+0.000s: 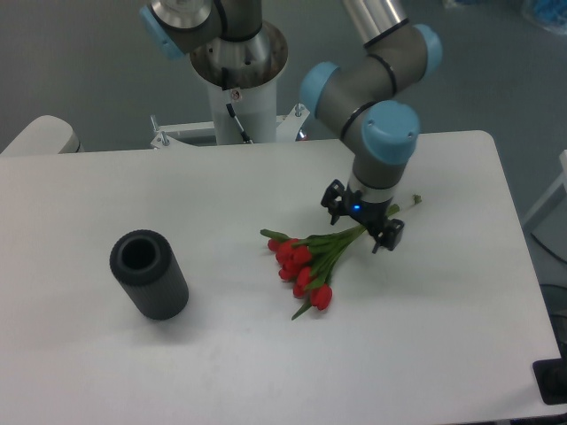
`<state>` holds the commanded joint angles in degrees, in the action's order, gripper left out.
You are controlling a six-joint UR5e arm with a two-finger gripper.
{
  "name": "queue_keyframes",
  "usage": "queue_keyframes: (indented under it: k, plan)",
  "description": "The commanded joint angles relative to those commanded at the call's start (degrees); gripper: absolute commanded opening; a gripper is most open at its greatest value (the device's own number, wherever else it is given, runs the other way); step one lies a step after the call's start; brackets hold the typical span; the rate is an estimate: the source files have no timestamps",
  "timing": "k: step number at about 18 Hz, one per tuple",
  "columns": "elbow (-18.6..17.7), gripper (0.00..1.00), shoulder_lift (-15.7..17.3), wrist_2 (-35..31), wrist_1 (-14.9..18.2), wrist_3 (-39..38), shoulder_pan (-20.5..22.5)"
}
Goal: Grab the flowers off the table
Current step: 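Lower the gripper onto the tulip stems below the flower heads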
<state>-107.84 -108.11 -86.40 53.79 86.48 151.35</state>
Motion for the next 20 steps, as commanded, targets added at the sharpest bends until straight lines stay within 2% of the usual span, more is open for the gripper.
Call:
queue_keyframes:
  k: [3, 6, 9, 13, 15, 20]
  plan:
    - [-0.7, 1.00, -0.2, 0.0, -0.3, -0.1, -0.1]
    - [-2.2, 1.00, -0.4, 0.0, -3.6, 0.2, 0.3]
    - [-4.1, 1.00, -0.4, 0.2, -4.9, -1.8, 0.2]
    - [-4.3, 1.00, -1.0, 0.3, -6.1, -6.9, -0.3]
    - [-4.8, 1.00, -1.6, 0.3, -7.7, -8.1, -0.3]
    - [-5.1, 1.00, -2.5, 0.3, -8.2, -8.6, -0.4]
